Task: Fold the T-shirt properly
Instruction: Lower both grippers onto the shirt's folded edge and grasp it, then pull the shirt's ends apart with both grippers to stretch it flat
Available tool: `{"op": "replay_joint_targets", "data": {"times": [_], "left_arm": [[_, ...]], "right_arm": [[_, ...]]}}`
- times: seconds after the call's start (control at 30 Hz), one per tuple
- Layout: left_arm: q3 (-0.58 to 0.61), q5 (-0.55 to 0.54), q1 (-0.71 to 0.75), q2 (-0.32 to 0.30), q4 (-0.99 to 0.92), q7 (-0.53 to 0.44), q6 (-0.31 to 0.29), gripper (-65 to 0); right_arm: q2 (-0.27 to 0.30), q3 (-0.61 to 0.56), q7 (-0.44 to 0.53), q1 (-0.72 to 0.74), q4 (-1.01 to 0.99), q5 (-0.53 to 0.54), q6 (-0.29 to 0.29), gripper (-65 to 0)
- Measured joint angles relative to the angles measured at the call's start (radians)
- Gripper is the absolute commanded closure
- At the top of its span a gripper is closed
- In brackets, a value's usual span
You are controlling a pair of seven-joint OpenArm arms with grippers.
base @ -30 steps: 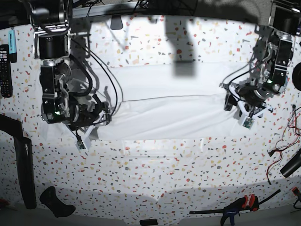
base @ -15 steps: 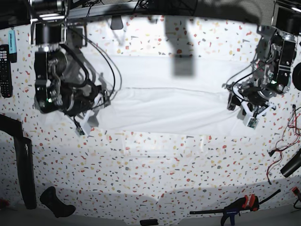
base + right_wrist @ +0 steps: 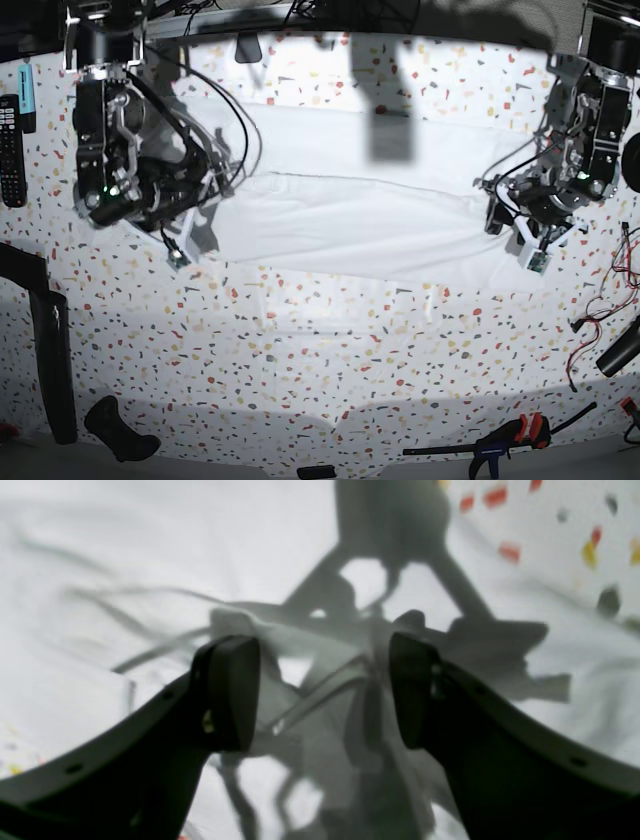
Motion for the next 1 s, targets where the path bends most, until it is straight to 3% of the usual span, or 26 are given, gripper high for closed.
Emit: {"op": "replay_joint_targets", "data": {"times": [0.1,0.23,0.4,0.57,0.7,0.87,1.0], "left_arm": [[0.0,0.0,0.0,0.0,0.0,0.001,0.0,-32.0],[0.0,0.0,0.0,0.0,0.0,0.002,0.002,-32.0],[-0.001,0.0,0.0,0.0,0.0,0.009,0.005,-32.0],[-0.001,0.0,-0.001,0.0,0.0,0.016,0.004,-32.0],[-0.001,0.0,-0.003,0.0,0.0,0.02,0.004,-32.0],[0.0,-0.003,-0.026,-0.002,0.001,0.062,-0.001,-32.0],[0.002,-0.003,-0.053,-0.002,0.0,0.109,-0.013,-32.0]], "right_arm": [[0.0,0.005,0.022,-0.058,0.003,-0.03,0.0,-39.6],[0.004,0.006,0.145,-0.105,-0.007,-0.061,0.001,-39.6],[0.006,0.008,0.163,-0.039,-0.11,-0.047,-0.02,-39.6],[0.002,0.007,0.156,0.057,-0.192,-0.044,-0.02,-39.6],[-0.008,0.004,0.093,0.109,-0.179,-0.042,-0.023,-39.6],[-0.005,0.005,0.03,0.155,-0.05,0.011,0.0,-39.6],[-0.002,0.005,0.034,0.172,0.056,0.031,0.0,-39.6]]}}
